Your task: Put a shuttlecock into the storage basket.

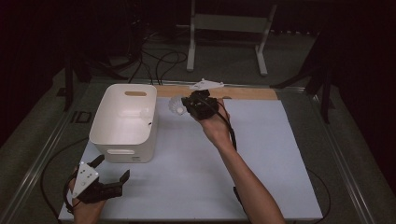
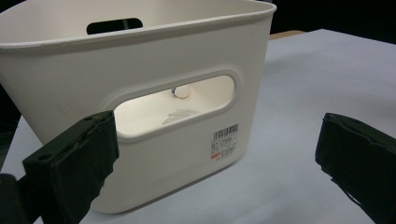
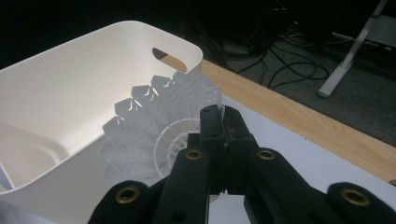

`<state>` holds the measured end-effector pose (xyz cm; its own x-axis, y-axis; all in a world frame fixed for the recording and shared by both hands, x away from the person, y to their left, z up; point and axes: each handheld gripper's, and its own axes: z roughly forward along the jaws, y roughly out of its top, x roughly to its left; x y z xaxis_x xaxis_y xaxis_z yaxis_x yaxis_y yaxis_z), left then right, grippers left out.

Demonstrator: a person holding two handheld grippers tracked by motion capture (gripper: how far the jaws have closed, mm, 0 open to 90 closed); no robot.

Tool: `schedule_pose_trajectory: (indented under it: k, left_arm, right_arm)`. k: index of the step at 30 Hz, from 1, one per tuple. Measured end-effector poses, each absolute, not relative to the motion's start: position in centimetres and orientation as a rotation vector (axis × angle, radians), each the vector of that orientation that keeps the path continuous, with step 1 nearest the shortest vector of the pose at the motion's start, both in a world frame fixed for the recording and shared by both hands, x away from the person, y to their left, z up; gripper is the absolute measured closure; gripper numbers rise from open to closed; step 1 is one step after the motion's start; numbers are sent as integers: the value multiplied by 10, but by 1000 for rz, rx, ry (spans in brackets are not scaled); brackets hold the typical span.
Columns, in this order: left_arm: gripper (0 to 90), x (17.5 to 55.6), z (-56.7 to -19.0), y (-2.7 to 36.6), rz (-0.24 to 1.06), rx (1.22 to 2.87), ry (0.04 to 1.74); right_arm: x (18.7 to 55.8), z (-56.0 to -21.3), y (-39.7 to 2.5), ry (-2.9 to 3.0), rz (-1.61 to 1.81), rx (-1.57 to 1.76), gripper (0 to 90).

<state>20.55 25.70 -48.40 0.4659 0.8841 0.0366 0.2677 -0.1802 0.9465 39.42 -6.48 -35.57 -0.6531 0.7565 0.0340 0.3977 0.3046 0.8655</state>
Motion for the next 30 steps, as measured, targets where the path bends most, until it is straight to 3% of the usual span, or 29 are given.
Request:
schedule_pose_trajectory:
  k: [30]
  left_arm:
    - [0, 205, -484, 258, 764, 1696, 1001]
  right_arm:
    - [397, -352, -58, 2166, 1334, 1016, 892]
